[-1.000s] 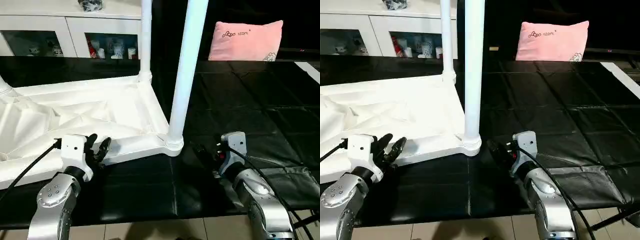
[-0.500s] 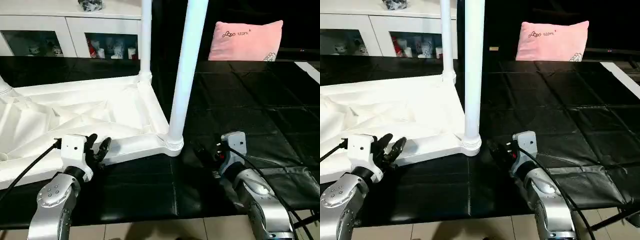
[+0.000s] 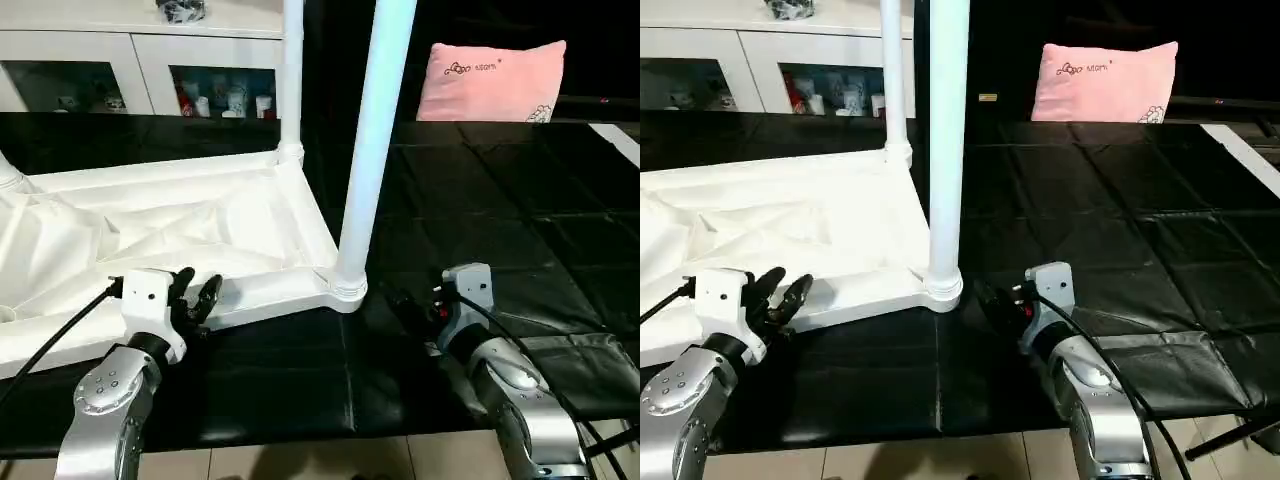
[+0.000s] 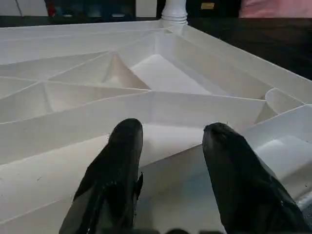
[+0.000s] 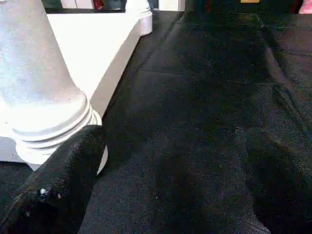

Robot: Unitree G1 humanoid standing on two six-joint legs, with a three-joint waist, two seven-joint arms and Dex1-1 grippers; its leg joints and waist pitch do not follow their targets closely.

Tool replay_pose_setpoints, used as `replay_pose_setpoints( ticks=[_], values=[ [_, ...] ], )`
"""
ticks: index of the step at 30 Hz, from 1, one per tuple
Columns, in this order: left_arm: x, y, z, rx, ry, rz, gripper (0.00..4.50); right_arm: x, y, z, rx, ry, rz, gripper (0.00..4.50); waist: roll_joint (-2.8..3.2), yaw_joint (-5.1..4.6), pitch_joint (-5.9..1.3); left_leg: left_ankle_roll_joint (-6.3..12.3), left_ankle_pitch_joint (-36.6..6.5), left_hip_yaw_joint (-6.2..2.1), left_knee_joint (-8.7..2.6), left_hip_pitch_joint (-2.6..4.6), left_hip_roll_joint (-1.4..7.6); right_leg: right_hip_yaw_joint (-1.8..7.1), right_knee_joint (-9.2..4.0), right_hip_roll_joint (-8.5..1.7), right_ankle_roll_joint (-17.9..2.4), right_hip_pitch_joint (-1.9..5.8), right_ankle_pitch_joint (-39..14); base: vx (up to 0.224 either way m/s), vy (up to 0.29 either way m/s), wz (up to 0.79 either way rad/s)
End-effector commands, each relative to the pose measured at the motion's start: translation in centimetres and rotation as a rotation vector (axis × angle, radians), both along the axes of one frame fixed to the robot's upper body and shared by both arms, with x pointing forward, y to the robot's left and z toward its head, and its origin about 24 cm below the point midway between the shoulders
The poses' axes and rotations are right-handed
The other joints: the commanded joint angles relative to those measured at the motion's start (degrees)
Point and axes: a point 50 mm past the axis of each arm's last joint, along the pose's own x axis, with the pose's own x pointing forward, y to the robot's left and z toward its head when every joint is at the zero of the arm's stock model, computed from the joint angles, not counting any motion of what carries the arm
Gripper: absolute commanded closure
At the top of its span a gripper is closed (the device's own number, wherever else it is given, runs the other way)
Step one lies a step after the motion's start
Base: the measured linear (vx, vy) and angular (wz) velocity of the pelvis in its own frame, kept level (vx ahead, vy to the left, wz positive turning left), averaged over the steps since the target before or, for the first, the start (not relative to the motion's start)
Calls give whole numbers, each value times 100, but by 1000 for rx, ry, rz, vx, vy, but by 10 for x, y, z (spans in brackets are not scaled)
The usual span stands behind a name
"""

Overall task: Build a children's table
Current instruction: Rotate leg to tighten

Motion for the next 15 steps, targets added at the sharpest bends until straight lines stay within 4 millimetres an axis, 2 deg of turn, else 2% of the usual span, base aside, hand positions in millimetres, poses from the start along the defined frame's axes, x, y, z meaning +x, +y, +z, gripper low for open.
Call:
replay_pose_setpoints(
  ticks=[1,15],
  values=[
    [0,0,5,1,-27,7,224,2,-3,2,-6,-10,-14,0,42,-3,-259,188,-1853,-75,-437,-7,142,345,-592,-336,17,236,-2809,0,0,0],
    [0,0,5,1,-27,7,224,2,-3,2,-6,-10,-14,0,41,-8,-258,183,-1873,-77,-441,-8,146,343,-592,-331,23,234,-2811,0,0,0]
  ],
)
